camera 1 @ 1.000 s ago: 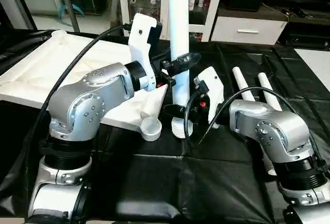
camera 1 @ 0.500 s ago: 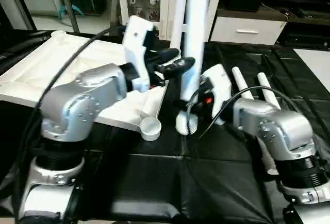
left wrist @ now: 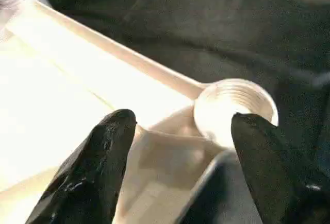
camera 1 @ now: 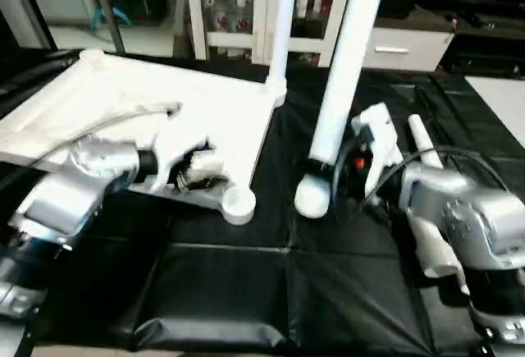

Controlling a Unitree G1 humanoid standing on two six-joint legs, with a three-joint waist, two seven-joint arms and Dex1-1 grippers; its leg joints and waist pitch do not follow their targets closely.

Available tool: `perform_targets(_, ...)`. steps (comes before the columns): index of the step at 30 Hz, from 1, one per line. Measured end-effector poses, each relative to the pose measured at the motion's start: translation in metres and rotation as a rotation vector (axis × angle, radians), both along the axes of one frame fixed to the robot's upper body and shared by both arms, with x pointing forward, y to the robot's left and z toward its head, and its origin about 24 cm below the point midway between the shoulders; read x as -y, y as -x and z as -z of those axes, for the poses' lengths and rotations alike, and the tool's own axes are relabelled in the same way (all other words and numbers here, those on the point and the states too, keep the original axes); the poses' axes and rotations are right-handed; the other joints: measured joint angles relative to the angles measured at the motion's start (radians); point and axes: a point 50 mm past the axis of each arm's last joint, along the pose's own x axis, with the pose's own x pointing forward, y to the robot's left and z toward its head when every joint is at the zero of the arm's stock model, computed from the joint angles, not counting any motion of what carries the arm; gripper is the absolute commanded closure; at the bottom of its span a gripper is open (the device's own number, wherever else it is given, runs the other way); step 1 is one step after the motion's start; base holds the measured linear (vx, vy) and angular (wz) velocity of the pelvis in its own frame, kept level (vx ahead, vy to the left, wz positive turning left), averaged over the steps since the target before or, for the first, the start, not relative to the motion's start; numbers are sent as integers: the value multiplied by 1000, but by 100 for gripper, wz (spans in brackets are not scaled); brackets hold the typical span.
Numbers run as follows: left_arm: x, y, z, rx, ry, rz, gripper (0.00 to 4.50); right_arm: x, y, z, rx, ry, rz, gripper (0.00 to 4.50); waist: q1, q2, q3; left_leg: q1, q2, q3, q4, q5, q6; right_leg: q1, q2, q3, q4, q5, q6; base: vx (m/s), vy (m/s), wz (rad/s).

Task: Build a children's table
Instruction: Pick table leg

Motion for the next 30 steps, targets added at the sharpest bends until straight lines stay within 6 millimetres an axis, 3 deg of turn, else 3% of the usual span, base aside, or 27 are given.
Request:
perform_targets(4, -11, -9, 3, -28, -117, 52, 109, -2, 8, 1, 3, -6, -37, 264, -2, 6, 1, 2, 0, 0, 0, 0, -1, 1, 0, 1, 1, 0, 0, 0, 0, 0)
perform_targets(9, -23, -13, 24, -113, -235, 94, 109, 0, 14, 5, -17, 6, -41, 264, -5, 9, 1, 2, 0, 0, 0, 1, -2, 1, 0, 1, 1, 0, -1, 0, 0, 0)
perform_targets(17, -22, -23, 34, -109, -264, 114, 109, 2, 17, 3, -9, 15, -48, 264, -3, 11, 1, 3, 0, 0, 0, 1, -2, 1, 0, 1, 1, 2, -3, 0, 0, 0)
perform_targets(18, -19, -25, 36, -92, -259, 115, 137, 2, 17, 3, -10, 15, -49, 265, 0, 11, 1, 3, 0, 0, 0, 1, -2, 1, 0, 1, 1, 2, -3, 0, 0, 0)
perform_targets(21, -12, -27, 42, -100, -239, 133, 144, 1, 17, 3, -11, 15, -52, 265, 3, 11, 1, 3, 0, 0, 0, 1, -2, 1, 0, 1, 1, 2, -4, 0, 0, 0)
perform_targets(30, -19, -23, 50, -199, -247, 136, 220, 0, 17, 4, -13, 18, -57, 265, 4, 11, 1, 3, 0, 0, 0, 1, -2, 1, 0, 1, 1, 2, -4, 0, 0, 0)
